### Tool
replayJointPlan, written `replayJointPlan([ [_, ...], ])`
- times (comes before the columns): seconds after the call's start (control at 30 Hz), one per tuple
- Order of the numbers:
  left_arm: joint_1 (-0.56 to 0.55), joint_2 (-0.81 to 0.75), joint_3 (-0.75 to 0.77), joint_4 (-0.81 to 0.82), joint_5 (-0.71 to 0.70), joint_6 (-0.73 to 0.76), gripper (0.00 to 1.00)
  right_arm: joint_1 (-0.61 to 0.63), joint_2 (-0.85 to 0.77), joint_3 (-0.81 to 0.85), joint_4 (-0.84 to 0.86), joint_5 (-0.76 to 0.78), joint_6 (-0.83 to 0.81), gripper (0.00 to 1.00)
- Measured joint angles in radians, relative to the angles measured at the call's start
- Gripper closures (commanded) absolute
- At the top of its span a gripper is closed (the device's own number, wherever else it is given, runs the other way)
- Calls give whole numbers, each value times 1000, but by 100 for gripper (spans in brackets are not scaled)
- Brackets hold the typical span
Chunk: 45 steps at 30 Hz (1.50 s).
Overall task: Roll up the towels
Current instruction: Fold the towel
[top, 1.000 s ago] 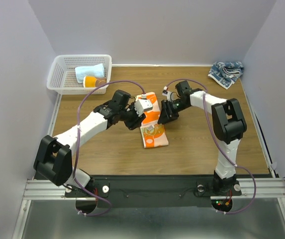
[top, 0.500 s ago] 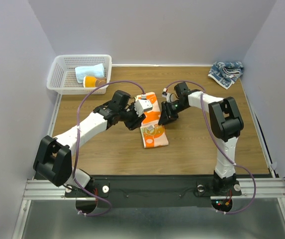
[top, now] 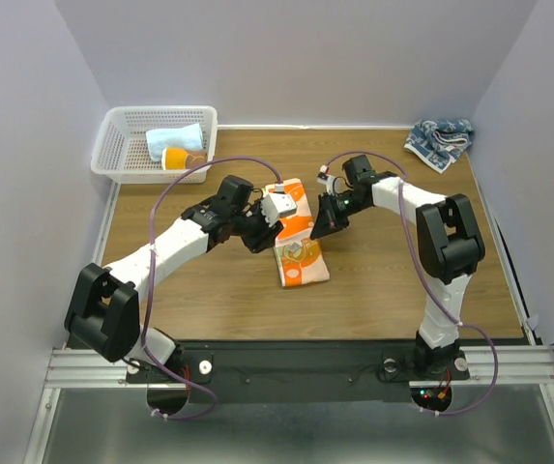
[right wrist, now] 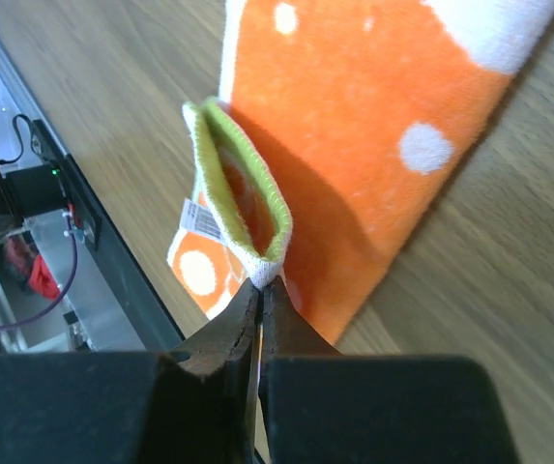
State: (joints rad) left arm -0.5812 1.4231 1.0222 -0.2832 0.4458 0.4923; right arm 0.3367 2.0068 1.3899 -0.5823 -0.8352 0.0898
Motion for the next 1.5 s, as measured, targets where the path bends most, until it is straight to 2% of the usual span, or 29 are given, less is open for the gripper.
replayJointPlan([
  [0.3,-21,-2,-39,12,-6,40,49,0,-16,-13,12,19,-4,99],
  [0.6,-262,-2,-178,89,-142,135,45,0,16,-17,18,82,-3,98],
  [0.7,-367,6,-209,133,-202,159,45,0,17,-19,21,99,-4,88],
  [0.77,-413,20,-213,160,-238,171,45,0,18,-27,27,108,-5,73],
  [0.83,-444,46,-213,201,-278,186,45,0,18,-37,27,112,-4,53],
  [0.87,-453,61,-213,222,-295,192,45,0,18,-44,28,113,-6,37],
  [0.97,-472,107,-214,277,-360,222,45,0,16,-48,28,93,2,36],
  [1.17,-489,193,-215,345,-413,269,49,0,-48,-55,29,94,10,20],
  [1.23,-491,197,-216,348,-417,278,50,0,-85,-61,27,95,11,23],
  [1.27,-491,197,-216,348,-418,286,50,-1,-113,-64,25,94,10,37],
  [1.37,-491,197,-221,353,-418,297,50,-2,-183,-66,28,59,6,57],
  [1.5,-491,178,-245,364,-416,314,50,1,-216,-97,45,-58,9,69],
])
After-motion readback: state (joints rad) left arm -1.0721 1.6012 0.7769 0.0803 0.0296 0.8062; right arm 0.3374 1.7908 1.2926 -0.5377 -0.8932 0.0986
